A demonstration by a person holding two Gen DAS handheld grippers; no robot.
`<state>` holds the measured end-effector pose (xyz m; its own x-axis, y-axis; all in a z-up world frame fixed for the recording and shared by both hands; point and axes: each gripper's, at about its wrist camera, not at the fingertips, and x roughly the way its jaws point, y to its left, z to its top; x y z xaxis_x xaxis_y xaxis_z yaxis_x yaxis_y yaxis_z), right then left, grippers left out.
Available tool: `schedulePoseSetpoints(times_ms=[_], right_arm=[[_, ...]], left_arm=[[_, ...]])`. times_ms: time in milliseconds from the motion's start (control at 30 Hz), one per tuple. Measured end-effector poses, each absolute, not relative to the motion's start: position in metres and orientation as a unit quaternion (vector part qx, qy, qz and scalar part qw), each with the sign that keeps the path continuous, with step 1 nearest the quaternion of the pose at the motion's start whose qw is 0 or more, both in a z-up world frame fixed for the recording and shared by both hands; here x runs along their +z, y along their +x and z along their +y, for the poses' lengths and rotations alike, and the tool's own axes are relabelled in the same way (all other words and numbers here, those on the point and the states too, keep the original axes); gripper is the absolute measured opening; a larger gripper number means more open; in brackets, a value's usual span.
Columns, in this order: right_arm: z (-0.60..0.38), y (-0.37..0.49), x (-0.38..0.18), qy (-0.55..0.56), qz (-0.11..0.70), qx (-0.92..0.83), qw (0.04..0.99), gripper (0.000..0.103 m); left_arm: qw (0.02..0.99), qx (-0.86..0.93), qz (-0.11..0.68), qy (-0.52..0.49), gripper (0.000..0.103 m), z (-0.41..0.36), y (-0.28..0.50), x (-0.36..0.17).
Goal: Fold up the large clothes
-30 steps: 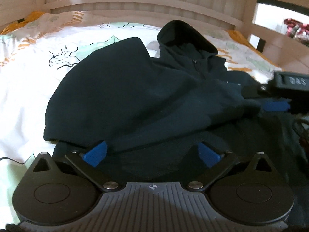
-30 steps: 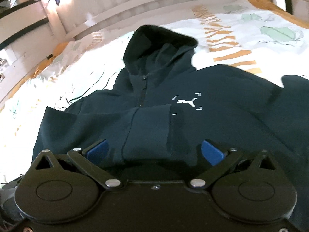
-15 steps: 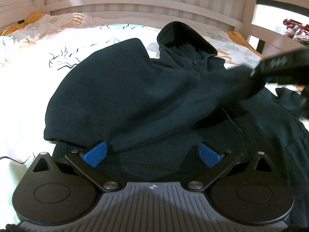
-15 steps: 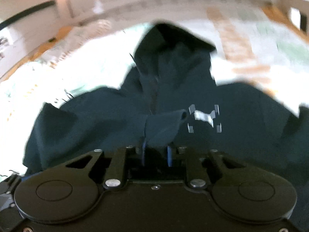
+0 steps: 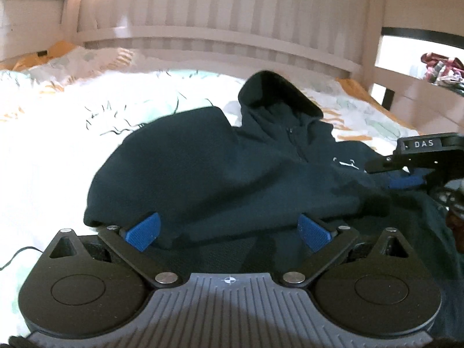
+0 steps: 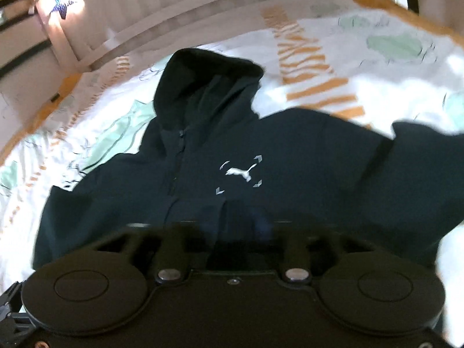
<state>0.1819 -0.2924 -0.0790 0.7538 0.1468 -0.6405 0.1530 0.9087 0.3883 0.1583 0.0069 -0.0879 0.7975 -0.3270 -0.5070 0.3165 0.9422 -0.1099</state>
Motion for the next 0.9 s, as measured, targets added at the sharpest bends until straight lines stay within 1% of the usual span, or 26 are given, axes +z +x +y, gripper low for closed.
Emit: schedulePoseSetpoints(times_ms=[100, 167, 200, 233, 267, 300, 500, 600, 733, 867, 900], right_arm=[[-0.286, 0.186, -0.084, 0.228, 0.355, 0.017, 0.907, 0.078], [-0.277, 0.191, -0.087, 0.219, 0.365, 0.029, 0.905, 0.067], [-0.271, 0.193, -0.089, 0.211, 0.371, 0.034, 0.904, 0.057], [-0.265, 0.195, -0.09, 0.199, 0.376, 0.036, 0.904, 0.037], [-0.259, 0.195, -0.09, 0.18, 0.378, 0.031, 0.908, 0.022], [-0.254, 0.194, -0.088, 0.163, 0.376, 0.031, 0.911, 0.014], [-0.259, 0.179, -0.048, 0.114, 0.312, 0.012, 0.943, 0.013], [-0.275, 0.18, -0.044, 0.107, 0.319, -0.02, 0.942, 0.013], [-0.286, 0.184, -0.059, 0.109, 0.347, -0.044, 0.93, 0.013], [-0.279, 0.185, -0.07, 0.082, 0.36, -0.052, 0.928, 0.014], [-0.28, 0.186, -0.072, 0.08, 0.364, -0.053, 0.926, 0.016]], left_arm=[[0.952, -0.162, 0.259, -0.007, 0.103, 0.008, 0.156, -0.086], [0.954, -0.159, 0.255, -0.005, 0.103, 0.008, 0.155, -0.084], [0.954, -0.158, 0.254, -0.004, 0.103, 0.008, 0.154, -0.084], [0.954, -0.157, 0.253, -0.004, 0.103, 0.008, 0.155, -0.083], [0.955, -0.157, 0.252, -0.002, 0.103, 0.008, 0.155, -0.083], [0.956, -0.156, 0.25, -0.001, 0.103, 0.008, 0.154, -0.081], [0.958, -0.164, 0.235, 0.008, 0.103, 0.006, 0.152, -0.072], [0.956, -0.17, 0.237, 0.011, 0.103, 0.002, 0.156, -0.067], [0.955, -0.172, 0.243, 0.012, 0.103, 0.0, 0.164, -0.06], [0.952, -0.16, 0.259, 0.008, 0.103, 0.002, 0.178, -0.059], [0.951, -0.152, 0.27, 0.011, 0.103, 0.002, 0.184, -0.061]])
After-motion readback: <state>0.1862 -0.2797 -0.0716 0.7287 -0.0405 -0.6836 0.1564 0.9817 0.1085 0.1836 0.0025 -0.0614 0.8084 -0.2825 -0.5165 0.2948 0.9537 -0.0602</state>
